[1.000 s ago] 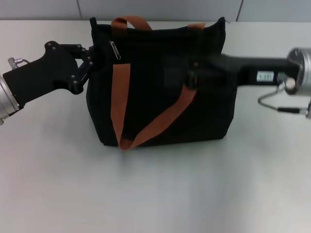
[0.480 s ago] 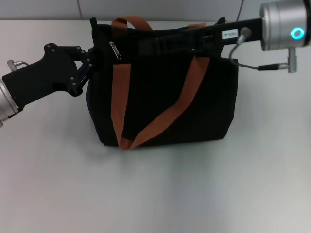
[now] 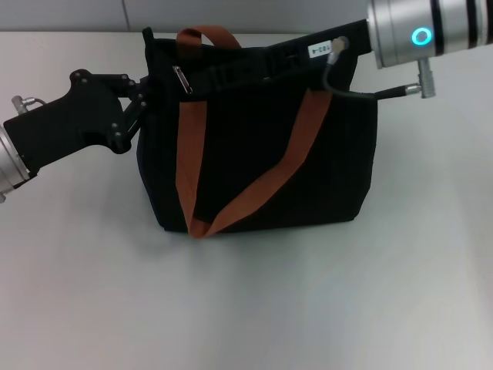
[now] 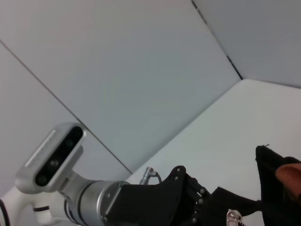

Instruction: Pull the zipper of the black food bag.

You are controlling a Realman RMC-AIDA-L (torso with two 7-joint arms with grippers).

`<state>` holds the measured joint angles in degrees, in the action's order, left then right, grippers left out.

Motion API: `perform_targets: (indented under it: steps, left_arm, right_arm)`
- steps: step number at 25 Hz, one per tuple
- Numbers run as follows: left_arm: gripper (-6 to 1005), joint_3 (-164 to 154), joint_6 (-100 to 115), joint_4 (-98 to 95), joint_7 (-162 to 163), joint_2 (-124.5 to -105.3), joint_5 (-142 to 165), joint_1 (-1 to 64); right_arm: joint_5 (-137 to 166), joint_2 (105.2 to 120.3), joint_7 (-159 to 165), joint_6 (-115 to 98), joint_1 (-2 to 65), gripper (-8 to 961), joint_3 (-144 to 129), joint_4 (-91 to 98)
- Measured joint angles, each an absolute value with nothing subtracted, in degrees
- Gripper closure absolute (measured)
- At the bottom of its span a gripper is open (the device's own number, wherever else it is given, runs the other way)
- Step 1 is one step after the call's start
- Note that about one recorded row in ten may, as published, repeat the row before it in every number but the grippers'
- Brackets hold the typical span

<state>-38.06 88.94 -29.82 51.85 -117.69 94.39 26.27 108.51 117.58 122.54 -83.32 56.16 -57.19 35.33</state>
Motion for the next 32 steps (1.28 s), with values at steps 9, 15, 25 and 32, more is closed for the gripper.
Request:
perform_targets:
  steps: [9,15,25,32]
  left_arm:
    - [967,-38.06,89.12,-29.81,51.85,-117.68,94.38,26.15]
    - [966,-38.05,89.28,-29.87,51.85,-117.73,93.94,26.05]
    - [964,-38.03,89.49,-29.85,51.9,-117.77,93.76,26.26]
    - [963,-37.45,89.49,-29.8,52.34,-117.77,93.45,26.37]
  right_arm:
    - [109.23,118.24,125.7,-78.73,58.56,519,-60.98,35.13]
    - [109.28,118.47,126.42,-76.85,59.13,533,-62.54,35.06]
    - [110.08,118.94,126.82,-75.45,60.05,599,-63.43,35.11]
    - [110.79,118.93,127.29,-75.4,60.09,701,-63.46,35.49]
